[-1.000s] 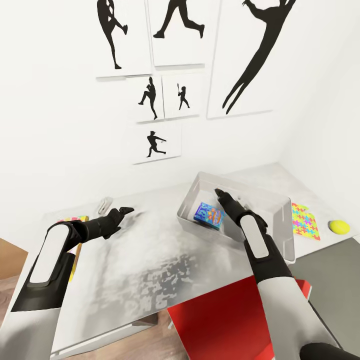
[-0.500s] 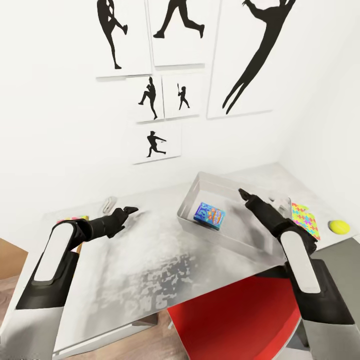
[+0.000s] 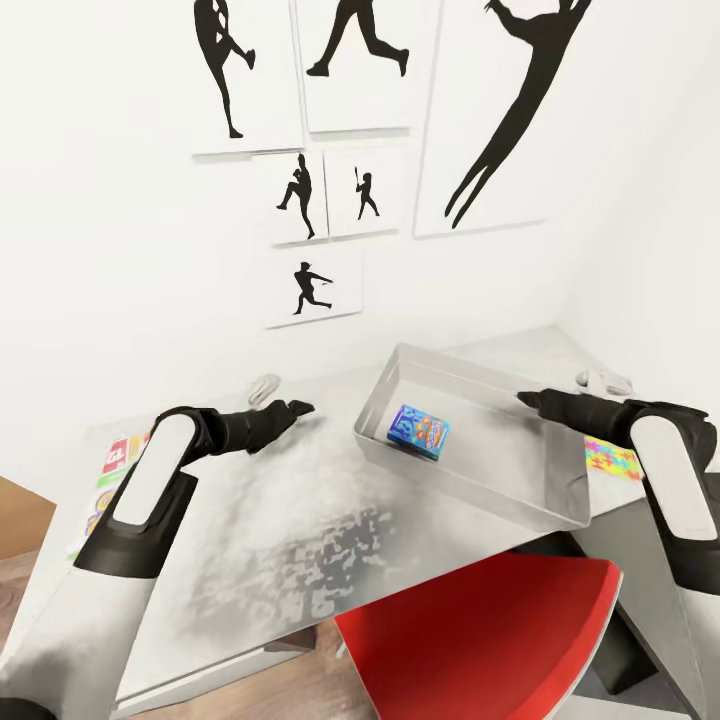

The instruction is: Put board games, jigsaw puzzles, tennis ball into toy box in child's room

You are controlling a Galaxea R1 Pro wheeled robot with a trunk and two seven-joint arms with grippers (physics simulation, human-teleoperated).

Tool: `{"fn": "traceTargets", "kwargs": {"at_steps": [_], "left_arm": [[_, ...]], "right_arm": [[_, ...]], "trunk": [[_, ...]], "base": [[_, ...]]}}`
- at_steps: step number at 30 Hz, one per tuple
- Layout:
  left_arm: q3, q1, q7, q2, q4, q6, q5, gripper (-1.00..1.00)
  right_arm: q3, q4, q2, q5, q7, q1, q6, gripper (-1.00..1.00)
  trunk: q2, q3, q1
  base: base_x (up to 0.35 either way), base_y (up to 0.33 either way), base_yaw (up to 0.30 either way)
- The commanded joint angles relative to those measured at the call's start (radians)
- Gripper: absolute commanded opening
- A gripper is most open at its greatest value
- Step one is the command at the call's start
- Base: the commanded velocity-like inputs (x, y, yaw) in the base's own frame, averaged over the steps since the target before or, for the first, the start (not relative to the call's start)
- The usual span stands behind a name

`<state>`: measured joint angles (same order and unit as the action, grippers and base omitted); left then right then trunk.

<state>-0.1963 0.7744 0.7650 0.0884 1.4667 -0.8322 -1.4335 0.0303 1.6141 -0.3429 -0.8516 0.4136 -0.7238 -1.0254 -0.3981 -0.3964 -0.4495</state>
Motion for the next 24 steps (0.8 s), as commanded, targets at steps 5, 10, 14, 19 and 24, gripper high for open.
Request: {"fn": "traceTargets", "kwargs": {"at_steps": [5, 10, 14, 19, 24], "left_arm": [[-0.077, 0.165, 0.071, -0.038, -0.128, -0.001, -0.009, 1.00], [-0.211, 0.415, 0.149, -0.156, -0.406, 0.003, -0.009, 1.00], [-0.296, 0.586, 0.157, -0.217, -0.611, 0.012, -0.018, 1.00], [-0.342, 0.685, 0.119, -0.244, -0.740, 0.017, -0.013, 1.00], [-0.360, 0.717, 0.062, -0.253, -0.803, 0.018, -0.010, 1.00]], "right_arm": [[0.049, 0.001, -0.035, -0.010, 0.019, -0.001, -0.022, 1.00], [0.107, -0.001, -0.080, -0.009, 0.023, 0.004, -0.022, 1.00], [0.125, -0.003, -0.122, -0.009, 0.024, 0.010, -0.022, 1.00], [0.135, -0.004, -0.157, -0.009, 0.025, 0.025, -0.022, 1.00], [0.136, -0.015, -0.170, -0.009, 0.026, 0.032, -0.022, 1.00]], "trunk": [[-0.002, -0.002, -0.001], [-0.002, -0.002, -0.001], [-0.002, -0.002, -0.001], [-0.002, -0.002, -0.001], [-0.002, -0.002, -0.001]], "base": [[0.000, 0.000, 0.000], [0.000, 0.000, 0.000], [0.000, 0.000, 0.000], [0.000, 0.000, 0.000], [0.000, 0.000, 0.000]]}}
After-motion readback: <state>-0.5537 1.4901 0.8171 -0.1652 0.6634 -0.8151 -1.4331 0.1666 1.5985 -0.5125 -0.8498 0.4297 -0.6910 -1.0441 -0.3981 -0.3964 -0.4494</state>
